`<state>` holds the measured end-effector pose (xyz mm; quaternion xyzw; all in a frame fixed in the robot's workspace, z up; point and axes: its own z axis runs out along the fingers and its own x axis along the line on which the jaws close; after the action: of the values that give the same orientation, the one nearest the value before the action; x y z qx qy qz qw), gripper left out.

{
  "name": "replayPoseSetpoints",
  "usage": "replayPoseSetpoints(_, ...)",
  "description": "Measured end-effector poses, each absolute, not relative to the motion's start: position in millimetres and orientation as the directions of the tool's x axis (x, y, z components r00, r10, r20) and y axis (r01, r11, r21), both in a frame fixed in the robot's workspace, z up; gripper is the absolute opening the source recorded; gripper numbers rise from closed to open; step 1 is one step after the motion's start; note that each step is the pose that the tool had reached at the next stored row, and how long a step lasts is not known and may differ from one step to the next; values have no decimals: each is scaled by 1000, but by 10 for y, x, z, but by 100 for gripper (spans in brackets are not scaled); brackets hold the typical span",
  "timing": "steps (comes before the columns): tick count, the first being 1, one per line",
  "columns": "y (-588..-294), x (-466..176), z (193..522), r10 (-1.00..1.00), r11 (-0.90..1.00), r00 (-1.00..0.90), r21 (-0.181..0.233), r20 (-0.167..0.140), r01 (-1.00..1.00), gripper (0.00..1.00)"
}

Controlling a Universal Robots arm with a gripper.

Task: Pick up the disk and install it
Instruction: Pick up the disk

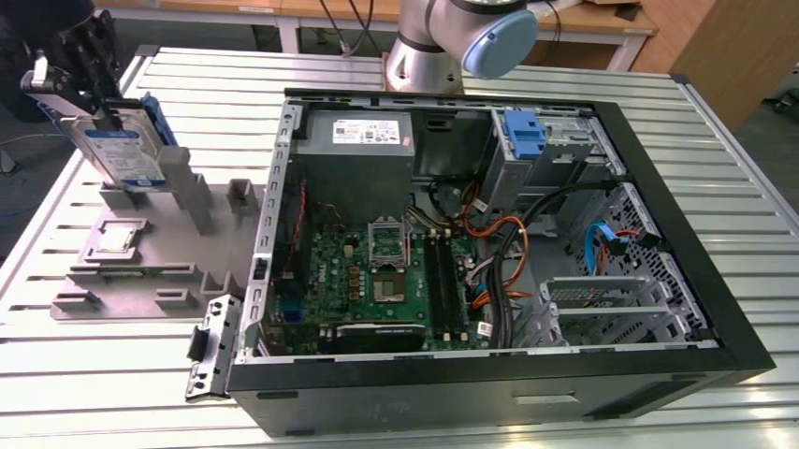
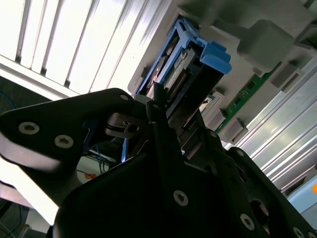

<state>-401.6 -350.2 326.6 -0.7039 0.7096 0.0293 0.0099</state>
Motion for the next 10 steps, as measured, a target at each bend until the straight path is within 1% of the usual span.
replayPoseSetpoints(10, -3502, -4008, 3494, -998, 7, -9, 28, -54, -1000, 35)
